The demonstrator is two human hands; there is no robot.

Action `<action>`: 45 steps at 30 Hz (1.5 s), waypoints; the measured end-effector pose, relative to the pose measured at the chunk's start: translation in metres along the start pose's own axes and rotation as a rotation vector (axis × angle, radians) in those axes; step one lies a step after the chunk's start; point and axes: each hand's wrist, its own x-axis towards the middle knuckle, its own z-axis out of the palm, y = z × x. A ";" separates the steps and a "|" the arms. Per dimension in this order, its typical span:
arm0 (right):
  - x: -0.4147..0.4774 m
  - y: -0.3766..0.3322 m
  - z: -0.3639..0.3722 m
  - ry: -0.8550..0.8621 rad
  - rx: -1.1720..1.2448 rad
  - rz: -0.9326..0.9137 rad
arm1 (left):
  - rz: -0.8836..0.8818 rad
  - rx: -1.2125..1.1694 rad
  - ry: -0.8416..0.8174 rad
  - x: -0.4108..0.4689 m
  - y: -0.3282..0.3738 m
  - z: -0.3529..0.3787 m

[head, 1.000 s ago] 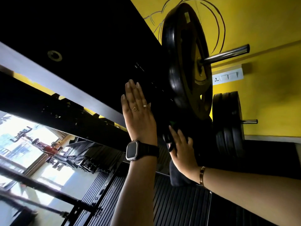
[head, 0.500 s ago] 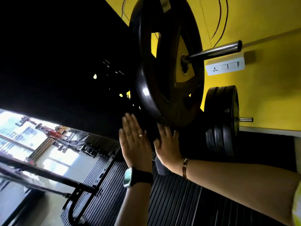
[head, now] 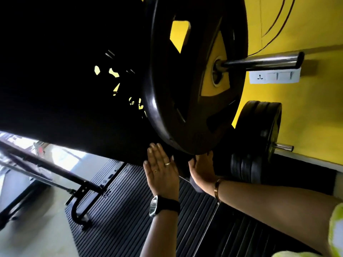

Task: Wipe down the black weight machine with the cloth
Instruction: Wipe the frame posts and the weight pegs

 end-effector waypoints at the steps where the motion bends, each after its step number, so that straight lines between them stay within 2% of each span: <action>1: -0.004 -0.002 0.003 0.000 -0.042 -0.033 | -0.004 -0.006 -0.005 -0.001 0.002 0.001; 5: -0.017 0.013 0.009 -0.164 -0.315 -0.207 | 0.041 -0.029 0.016 -0.005 0.003 0.009; 8: -0.024 0.033 0.011 -0.216 -0.391 -0.147 | 0.063 -0.016 0.026 -0.009 0.005 0.012; 11: -0.019 0.038 0.012 -0.176 -0.506 -0.160 | 0.037 0.017 0.035 -0.009 0.007 0.015; 14: -0.008 0.035 0.006 -0.152 -0.457 -0.080 | 0.022 0.019 0.022 -0.010 0.007 0.013; 17: 0.004 0.020 0.003 -0.016 -0.191 -0.090 | -0.008 -0.043 -0.016 -0.011 0.011 0.008; 19: 0.006 0.017 0.006 0.024 -0.115 -0.175 | 0.002 -0.092 -0.032 -0.016 0.017 0.011; 22: -0.004 0.033 0.013 -0.015 -0.184 -0.332 | 0.025 -0.098 -0.038 -0.022 0.027 0.016; 25: -0.002 0.078 0.020 -0.012 -0.378 -0.499 | -0.020 -0.042 0.045 -0.024 0.037 0.033; 27: 0.016 0.097 0.021 0.023 -0.417 -0.590 | -0.039 -0.015 0.110 -0.021 0.037 0.039; 30: 0.037 0.110 0.028 0.062 -0.240 -0.671 | -0.018 0.080 0.218 -0.026 0.039 0.053; 33: 0.043 0.105 0.049 0.200 0.040 -0.573 | -0.113 0.100 0.278 -0.022 0.050 0.056; 35: 0.038 0.106 0.065 0.332 0.110 -0.538 | -0.175 0.115 0.310 -0.023 0.058 0.062; 37: 0.039 0.102 0.074 0.437 0.121 -0.538 | -0.214 0.113 0.338 -0.019 0.058 0.066; 41: 0.050 0.119 0.082 0.580 0.062 -0.695 | -0.179 0.158 0.405 -0.022 0.058 0.071; 45: 0.065 0.142 0.083 0.552 0.045 -0.769 | -0.161 0.231 0.385 -0.023 0.061 0.072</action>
